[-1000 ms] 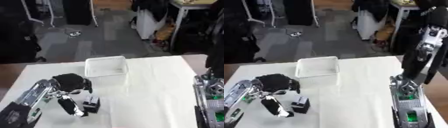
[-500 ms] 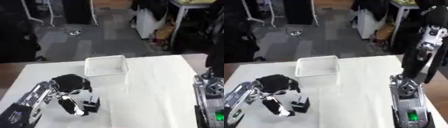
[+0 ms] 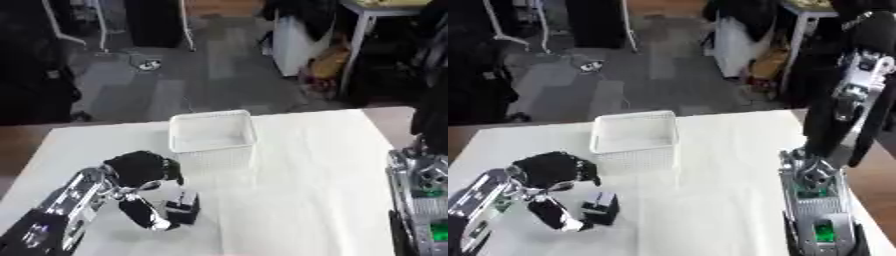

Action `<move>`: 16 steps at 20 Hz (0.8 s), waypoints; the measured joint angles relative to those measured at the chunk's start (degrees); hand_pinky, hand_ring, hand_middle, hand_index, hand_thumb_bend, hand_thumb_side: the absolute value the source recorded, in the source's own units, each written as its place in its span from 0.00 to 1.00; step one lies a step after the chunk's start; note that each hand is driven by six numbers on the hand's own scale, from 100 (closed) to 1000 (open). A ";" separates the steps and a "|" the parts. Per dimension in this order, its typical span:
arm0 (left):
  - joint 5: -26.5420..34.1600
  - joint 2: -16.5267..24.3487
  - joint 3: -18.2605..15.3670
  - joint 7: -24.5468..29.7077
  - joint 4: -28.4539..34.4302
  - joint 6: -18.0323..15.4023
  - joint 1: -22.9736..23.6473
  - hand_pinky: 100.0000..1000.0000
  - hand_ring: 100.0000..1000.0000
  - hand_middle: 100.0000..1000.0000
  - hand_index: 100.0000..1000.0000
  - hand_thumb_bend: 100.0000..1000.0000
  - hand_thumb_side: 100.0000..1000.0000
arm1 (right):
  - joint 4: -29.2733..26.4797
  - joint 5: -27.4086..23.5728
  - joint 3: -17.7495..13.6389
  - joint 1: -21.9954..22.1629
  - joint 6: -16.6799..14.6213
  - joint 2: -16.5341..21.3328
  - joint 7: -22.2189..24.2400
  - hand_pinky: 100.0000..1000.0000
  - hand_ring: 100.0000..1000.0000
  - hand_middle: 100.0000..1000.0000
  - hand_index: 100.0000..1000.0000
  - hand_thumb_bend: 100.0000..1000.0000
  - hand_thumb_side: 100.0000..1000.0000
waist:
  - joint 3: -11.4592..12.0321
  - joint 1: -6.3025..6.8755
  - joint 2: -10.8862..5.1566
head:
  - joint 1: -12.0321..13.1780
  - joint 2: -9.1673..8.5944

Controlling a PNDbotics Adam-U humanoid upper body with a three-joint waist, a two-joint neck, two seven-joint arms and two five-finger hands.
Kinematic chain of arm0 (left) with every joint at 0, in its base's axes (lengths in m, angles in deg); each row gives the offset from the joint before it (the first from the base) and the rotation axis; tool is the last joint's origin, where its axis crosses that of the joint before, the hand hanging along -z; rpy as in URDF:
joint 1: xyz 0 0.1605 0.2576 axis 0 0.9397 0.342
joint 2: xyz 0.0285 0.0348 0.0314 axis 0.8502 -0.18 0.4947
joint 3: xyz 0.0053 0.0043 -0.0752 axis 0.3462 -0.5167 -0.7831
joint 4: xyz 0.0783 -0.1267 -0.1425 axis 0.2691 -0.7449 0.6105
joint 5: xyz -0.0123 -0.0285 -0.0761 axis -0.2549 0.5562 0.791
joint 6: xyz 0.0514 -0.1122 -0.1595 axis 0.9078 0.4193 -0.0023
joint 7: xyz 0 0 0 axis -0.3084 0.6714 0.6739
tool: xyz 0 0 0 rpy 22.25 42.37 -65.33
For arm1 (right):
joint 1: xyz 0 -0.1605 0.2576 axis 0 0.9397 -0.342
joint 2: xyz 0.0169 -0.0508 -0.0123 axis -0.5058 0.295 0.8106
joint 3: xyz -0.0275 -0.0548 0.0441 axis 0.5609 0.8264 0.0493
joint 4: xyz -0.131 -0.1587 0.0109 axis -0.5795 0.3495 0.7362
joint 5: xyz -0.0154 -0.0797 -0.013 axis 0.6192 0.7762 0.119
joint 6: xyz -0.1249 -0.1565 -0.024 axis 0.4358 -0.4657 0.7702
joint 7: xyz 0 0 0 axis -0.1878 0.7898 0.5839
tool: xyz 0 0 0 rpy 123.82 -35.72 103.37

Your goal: Pick up objects on the table and place them in the box.

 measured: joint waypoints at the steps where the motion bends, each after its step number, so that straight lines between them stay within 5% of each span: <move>1: 0.00 -0.18 -0.12 -0.10 -0.47 0.10 -0.01 0.30 0.53 0.64 0.78 0.32 0.76 | 0.00 0.00 0.00 0.00 0.00 0.00 0.00 0.82 0.71 0.70 0.80 0.01 1.00 | 0.00 0.00 0.00 | 0.00 0.00; 16: 0.04 -0.90 -1.17 -4.04 -5.23 1.38 -0.07 0.18 0.42 0.50 0.68 0.32 0.76 | -0.02 0.00 0.00 -0.01 0.00 -0.04 0.00 0.82 0.71 0.70 0.80 0.01 1.00 | -0.06 -0.01 0.01 | 0.00 0.05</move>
